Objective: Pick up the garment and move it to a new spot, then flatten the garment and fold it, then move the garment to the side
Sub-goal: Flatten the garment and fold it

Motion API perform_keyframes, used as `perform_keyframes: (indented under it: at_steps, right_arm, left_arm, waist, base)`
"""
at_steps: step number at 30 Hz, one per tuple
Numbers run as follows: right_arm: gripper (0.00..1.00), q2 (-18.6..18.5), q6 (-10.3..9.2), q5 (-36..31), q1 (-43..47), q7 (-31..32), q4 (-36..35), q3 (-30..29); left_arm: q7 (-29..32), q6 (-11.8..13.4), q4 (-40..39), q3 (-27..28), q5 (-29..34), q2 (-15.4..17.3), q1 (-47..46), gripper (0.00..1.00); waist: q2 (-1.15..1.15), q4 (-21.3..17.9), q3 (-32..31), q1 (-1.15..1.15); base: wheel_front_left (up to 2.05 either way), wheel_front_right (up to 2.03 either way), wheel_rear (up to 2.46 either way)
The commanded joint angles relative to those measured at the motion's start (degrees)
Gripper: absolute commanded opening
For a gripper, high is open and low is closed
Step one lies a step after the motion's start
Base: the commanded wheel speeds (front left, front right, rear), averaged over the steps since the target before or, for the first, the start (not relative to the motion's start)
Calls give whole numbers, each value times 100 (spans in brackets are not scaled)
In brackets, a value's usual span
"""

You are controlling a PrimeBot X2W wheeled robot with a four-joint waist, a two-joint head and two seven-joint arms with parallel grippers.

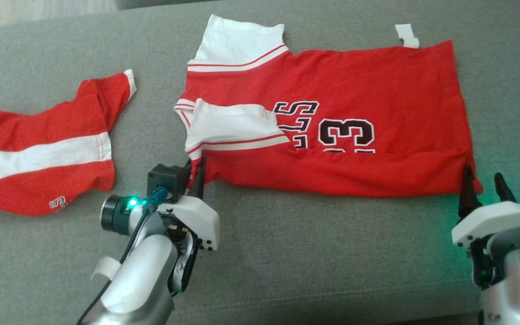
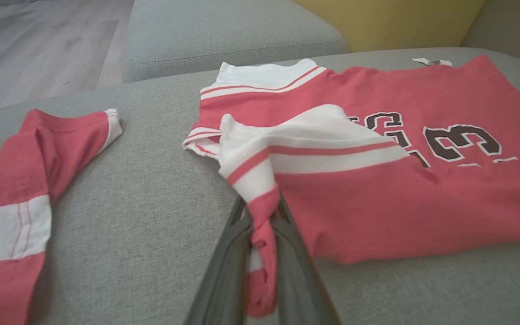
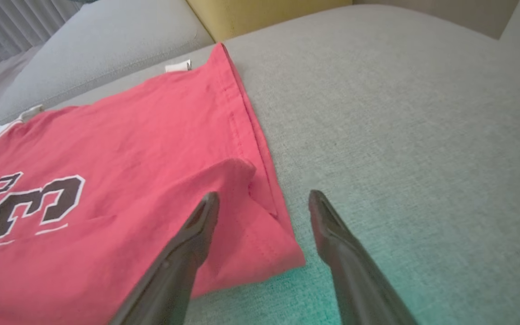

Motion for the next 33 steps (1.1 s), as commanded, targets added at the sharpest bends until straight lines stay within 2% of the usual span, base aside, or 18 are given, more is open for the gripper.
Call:
perform_keyframes:
  at_steps: [1,10,18,19,20,21,27,33]
  right_arm:
    - [100,-37,42,-79,-278,21,-46,86]
    - [100,-37,42,-567,-811,200,792,-241]
    - [100,-37,42,-625,-1038,111,1252,-364]
    - [96,-37,42,-581,-1065,111,1323,-360]
    - [38,-37,42,-527,-1092,108,1392,-340]
    - [0,-37,42,-482,-1115,99,1451,-307]
    - [0,-37,42,-261,-1141,-53,1679,-140]
    - [0,-37,42,-373,-905,-112,1513,-109]
  left_arm:
    - [10,50,-257,139,51,86,-199,0]
    - [130,105,-624,68,91,184,-212,0]
    - [162,141,-698,83,69,264,-232,0]
    - [161,145,-703,88,62,275,-231,0]
    - [162,149,-707,93,56,287,-230,0]
    - [163,154,-710,97,50,298,-229,0]
    - [180,181,-689,94,21,360,-182,0]
    - [246,209,-588,82,-51,498,80,0]
  waist:
    - [0,52,69,0]
    - [0,119,343,0]
    - [0,121,403,0]
    - [0,117,401,0]
    - [0,112,397,0]
    - [0,105,390,0]
    - [0,63,272,0]
    - [0,43,-36,0]
  base:
    - [0,0,0]
    - [0,0,0]
    - [0,0,0]
    - [0,0,0]
    - [0,0,0]
    - [0,0,0]
    - [0,0,0]
    - [0,0,0]
